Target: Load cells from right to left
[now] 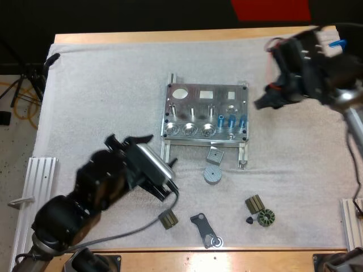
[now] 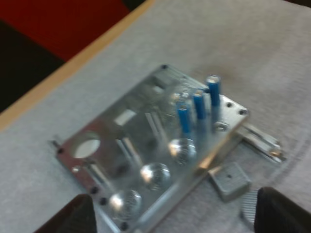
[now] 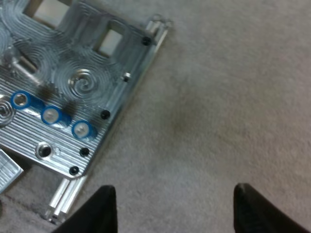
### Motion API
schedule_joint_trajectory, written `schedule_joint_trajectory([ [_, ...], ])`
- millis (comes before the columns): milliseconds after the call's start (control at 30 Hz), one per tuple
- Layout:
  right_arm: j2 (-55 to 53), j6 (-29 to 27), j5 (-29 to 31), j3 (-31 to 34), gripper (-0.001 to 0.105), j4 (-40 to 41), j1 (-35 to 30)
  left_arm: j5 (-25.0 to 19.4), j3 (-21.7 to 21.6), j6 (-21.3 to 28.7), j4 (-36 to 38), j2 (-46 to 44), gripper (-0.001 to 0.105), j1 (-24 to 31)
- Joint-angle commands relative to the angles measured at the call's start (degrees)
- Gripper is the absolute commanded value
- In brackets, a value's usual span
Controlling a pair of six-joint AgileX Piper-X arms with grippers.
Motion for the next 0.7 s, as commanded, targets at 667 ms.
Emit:
schedule_joint_trajectory([
  [667, -39.9, 0.1, -2.9, 33.3, 0.052, -15.1, -2.7, 10.8, -0.2, 3.5, -0.6, -3.5, 0.066, 24.7],
])
